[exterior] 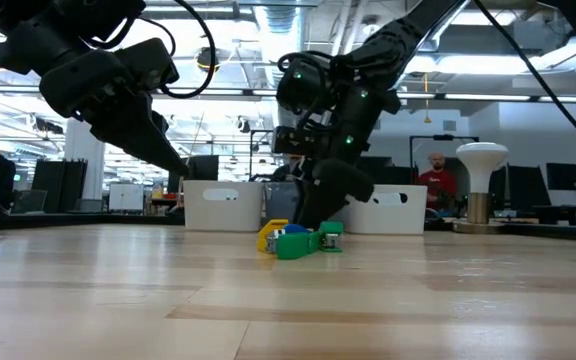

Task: Pick and place Stapler, Stapler remover, tape
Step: Put the green stapler into the black bin

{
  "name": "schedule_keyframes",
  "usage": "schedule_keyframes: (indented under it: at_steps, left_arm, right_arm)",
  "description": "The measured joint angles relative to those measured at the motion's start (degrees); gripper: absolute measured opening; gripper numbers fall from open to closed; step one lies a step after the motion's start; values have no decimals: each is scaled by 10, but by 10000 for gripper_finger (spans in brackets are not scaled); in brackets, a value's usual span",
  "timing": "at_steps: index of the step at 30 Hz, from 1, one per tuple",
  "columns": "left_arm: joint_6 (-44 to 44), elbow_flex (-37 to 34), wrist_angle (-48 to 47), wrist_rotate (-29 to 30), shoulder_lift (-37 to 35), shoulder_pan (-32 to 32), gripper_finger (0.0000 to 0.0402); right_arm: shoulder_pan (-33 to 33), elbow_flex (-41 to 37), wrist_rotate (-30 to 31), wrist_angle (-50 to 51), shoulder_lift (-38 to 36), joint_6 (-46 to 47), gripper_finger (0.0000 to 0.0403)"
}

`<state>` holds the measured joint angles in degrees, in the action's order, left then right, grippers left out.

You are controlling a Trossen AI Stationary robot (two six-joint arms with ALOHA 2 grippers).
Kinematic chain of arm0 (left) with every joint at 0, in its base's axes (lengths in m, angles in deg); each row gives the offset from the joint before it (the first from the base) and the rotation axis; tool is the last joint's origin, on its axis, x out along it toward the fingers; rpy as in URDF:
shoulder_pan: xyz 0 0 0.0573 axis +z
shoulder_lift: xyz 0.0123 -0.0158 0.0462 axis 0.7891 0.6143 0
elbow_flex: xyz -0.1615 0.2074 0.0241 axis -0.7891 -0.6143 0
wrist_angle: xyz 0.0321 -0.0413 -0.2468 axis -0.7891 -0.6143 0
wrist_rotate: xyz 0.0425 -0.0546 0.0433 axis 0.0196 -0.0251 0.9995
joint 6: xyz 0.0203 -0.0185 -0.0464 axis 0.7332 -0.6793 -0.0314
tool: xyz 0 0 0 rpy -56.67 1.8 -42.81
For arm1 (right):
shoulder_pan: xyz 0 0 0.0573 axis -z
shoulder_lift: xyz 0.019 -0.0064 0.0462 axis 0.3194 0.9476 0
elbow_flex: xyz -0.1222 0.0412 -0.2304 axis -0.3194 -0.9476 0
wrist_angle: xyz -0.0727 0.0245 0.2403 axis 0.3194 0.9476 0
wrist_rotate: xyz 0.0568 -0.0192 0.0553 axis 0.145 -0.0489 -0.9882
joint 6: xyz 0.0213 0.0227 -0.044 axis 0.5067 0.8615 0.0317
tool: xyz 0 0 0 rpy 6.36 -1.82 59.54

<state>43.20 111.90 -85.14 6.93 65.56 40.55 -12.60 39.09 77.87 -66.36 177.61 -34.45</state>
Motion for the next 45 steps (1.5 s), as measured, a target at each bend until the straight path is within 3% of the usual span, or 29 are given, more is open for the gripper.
schedule_keyframes:
  at_steps: [8,16,26,29,32,38,42,45]
  left_arm:
    - [0,0,0,0,0,0,158]
    - [0,0,0,0,0,0,158]
    - [0,-1,0,0,0,0,158]
    - [0,-1,0,0,0,0,158]
    - [0,-1,0,0,0,0,158]
    - [0,-1,1,0,0,0,158]
    - [0,-1,1,0,0,0,158]
    - [0,-1,1,0,0,0,158]
  right_arm:
    - [-8,-1,3,5,-5,6,56]
    - [-12,-4,12,45,-57,30,69]
    - [11,-2,174,-21,-178,31,64]
    - [40,-2,191,-66,-194,46,64]
    - [77,-1,182,-108,-191,98,64]
    - [147,-3,109,-97,-148,216,64]
    - [168,-1,48,-94,-103,249,63]
    - [164,-2,45,-85,-67,250,63]
